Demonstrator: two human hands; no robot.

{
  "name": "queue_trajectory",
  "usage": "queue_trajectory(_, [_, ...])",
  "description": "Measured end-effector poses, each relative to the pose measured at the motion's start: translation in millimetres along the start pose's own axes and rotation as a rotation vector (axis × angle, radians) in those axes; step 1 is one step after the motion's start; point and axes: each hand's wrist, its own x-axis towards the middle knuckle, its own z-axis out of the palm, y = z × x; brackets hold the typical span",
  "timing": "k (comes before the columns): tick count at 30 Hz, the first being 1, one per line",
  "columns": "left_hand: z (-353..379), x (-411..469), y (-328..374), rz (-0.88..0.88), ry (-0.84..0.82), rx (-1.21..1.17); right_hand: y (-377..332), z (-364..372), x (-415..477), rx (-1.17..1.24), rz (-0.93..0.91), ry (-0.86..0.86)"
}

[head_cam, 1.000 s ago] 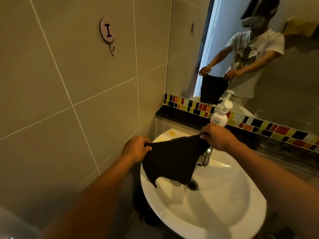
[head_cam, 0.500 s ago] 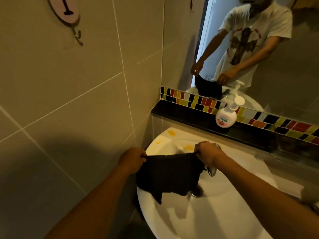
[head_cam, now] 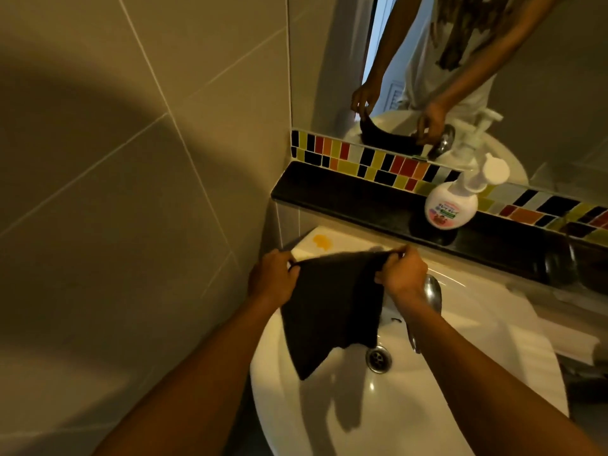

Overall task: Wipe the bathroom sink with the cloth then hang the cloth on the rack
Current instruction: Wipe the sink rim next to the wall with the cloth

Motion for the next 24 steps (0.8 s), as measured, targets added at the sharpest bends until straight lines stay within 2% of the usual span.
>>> queue_trajectory(4, [18.6, 23.0, 24.0, -0.048, -0.032, -0.09, -8.8, 10.7, 7.5, 0.181, 0.087, 0.186])
queue_trajectory(7, [30.5, 39.2, 33.5, -0.055, -0.067, -0.188, 1.0, 24.6, 4.2, 0.192, 0.0, 0.112])
queue_trajectory(9, [38.6, 47.3, 34.3, -0.053, -0.114, -0.228, 20.9, 41.8, 0.3, 0.041, -0.071, -0.038])
queue_trajectory(11, [45.0, 48.2, 30.3, -0.016, -0.141, -0.21, 39.6, 55.7, -3.9, -0.274, -0.186, -0.114])
queue_trajectory(14, [45.7, 43.0, 15.0, 0.107, -0.088, -0.005, 57.1, 70.2, -3.3, -0.561, -0.395, -0.197])
queue_trajectory(17, [44.3, 37.2, -10.3, 0.155, -0.014, 0.16, 67.1, 87.5, 4.8, -0.696, -0.334, -0.245])
queue_trajectory(20, [50.0, 23.7, -37.6, 0.038, -0.006, 0.162, 75.5, 97.4, 4.0, -0.837, -0.347, -0.169])
queue_trajectory(22, [56.7, 7.2, -51.0, -0.068, -0.019, 0.145, 84.5, 92.2, -1.9, -0.756, -0.309, -0.122])
queue_trajectory(24, [64.6, -8.5, -62.1, -0.149, -0.053, 0.092, 85.6, 90.5, -5.1, -0.623, -0.165, -0.068])
